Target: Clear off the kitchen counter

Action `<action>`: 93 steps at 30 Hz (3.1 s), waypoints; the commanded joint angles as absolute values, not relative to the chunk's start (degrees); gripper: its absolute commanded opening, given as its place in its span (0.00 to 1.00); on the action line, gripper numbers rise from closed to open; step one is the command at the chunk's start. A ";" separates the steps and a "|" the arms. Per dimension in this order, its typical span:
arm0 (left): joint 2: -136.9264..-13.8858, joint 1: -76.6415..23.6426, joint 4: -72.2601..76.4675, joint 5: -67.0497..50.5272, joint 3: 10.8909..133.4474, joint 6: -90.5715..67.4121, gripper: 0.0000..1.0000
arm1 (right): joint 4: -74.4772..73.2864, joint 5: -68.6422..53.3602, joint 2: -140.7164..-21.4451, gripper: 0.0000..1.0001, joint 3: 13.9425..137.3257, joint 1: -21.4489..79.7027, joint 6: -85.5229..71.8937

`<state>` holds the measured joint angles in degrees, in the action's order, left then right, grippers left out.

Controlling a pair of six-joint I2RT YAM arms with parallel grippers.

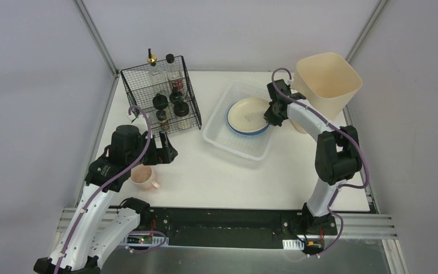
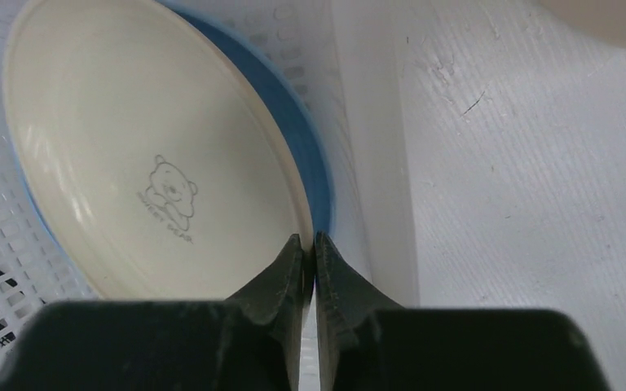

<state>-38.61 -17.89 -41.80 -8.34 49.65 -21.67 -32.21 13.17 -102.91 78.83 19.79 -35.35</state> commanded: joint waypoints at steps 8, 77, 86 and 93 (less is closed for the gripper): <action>-38.52 -17.24 -40.61 -7.46 49.41 -21.01 0.89 | -31.81 15.83 -103.76 0.43 83.72 19.25 -37.00; -52.05 -0.50 -47.78 18.27 57.69 -24.51 0.95 | -15.62 4.04 -121.55 0.59 105.55 72.51 -37.59; -52.79 6.69 -45.10 14.92 54.57 -26.22 0.95 | -15.00 3.68 -128.30 0.56 111.13 72.92 -38.54; -51.72 10.40 -45.08 14.24 54.10 -28.16 0.95 | -16.33 3.80 -131.89 0.53 114.15 73.47 -37.91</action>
<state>-53.15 9.34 -46.06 15.33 54.39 -26.48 -16.25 2.79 -130.96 110.41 72.82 -37.67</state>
